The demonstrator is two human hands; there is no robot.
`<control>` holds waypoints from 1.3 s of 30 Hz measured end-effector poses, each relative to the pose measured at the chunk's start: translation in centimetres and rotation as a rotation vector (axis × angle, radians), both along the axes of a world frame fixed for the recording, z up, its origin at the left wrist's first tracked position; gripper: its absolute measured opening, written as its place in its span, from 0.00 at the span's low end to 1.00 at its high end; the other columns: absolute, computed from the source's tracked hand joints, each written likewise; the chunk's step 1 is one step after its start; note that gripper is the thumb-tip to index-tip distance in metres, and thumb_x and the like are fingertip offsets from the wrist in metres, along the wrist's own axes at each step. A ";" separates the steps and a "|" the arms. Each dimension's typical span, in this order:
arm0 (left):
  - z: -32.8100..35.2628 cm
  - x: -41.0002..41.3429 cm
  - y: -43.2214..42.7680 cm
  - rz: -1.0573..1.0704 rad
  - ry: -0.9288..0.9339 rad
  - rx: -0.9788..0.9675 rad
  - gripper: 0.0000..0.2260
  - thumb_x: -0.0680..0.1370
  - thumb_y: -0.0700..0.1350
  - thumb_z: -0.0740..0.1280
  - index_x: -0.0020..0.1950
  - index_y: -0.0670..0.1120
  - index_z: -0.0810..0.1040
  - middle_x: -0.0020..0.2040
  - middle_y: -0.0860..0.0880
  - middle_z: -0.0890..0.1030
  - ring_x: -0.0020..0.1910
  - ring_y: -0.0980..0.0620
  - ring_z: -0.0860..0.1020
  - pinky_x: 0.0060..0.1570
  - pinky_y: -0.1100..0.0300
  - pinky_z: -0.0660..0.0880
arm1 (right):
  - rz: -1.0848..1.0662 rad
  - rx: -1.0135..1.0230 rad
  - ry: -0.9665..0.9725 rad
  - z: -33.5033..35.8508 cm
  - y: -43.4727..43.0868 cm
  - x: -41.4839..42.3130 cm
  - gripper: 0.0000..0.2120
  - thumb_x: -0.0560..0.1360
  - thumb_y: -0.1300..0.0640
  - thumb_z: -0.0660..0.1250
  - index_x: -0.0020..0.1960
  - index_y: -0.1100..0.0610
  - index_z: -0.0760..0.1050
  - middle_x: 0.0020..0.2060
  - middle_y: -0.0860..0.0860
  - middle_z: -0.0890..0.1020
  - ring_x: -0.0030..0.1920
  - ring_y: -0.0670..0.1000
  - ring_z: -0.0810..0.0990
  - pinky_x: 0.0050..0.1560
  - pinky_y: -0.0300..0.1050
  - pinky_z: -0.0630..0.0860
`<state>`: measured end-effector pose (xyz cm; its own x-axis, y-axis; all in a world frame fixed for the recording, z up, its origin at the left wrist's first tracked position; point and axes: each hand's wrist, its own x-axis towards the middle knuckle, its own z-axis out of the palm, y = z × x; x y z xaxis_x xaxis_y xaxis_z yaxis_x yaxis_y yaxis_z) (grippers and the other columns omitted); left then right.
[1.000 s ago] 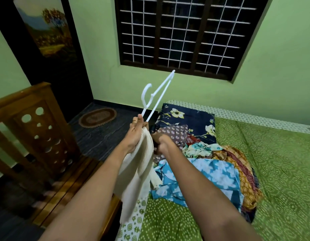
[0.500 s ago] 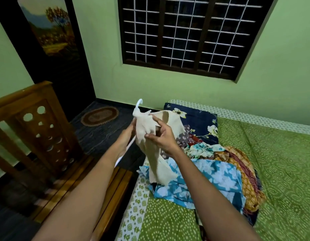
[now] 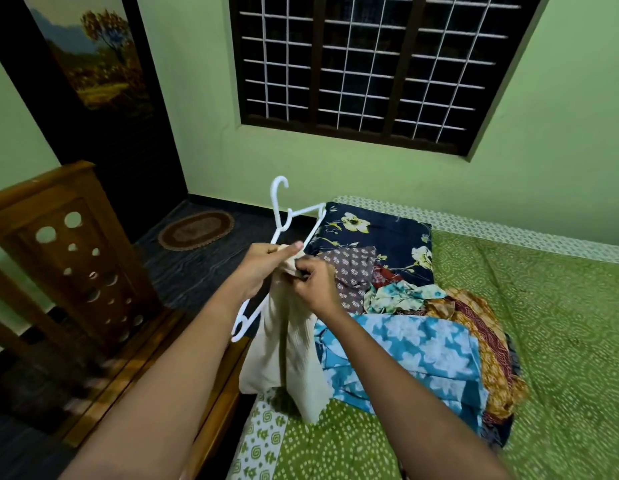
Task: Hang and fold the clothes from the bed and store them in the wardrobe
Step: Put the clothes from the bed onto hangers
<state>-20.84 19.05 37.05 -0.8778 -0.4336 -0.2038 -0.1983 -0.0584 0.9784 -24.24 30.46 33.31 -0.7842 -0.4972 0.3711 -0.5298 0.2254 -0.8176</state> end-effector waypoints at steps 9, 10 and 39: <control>0.9 0.9 -0.9 -0.023 0.080 -0.029 0.14 0.81 0.46 0.59 0.37 0.43 0.72 0.38 0.43 0.77 0.40 0.50 0.75 0.46 0.58 0.69 | -0.047 -0.173 -0.418 -0.8 1.9 -2.0 0.11 0.73 0.64 0.70 0.55 0.64 0.77 0.40 0.55 0.79 0.39 0.47 0.78 0.44 0.44 0.78; 1.5 1.0 -1.0 -0.038 0.107 -0.009 0.14 0.81 0.45 0.59 0.36 0.44 0.70 0.35 0.47 0.78 0.37 0.53 0.76 0.43 0.59 0.69 | -0.037 -0.097 -0.429 -0.9 2.3 -2.6 0.18 0.71 0.62 0.72 0.60 0.60 0.75 0.45 0.55 0.78 0.44 0.49 0.77 0.48 0.47 0.78; 3.1 2.4 -4.1 0.124 0.330 0.210 0.13 0.81 0.42 0.57 0.37 0.44 0.70 0.25 0.54 0.75 0.26 0.59 0.74 0.31 0.66 0.74 | -0.052 0.365 -0.417 -2.8 4.1 -3.1 0.18 0.74 0.75 0.52 0.59 0.59 0.64 0.45 0.56 0.72 0.45 0.54 0.73 0.39 0.43 0.67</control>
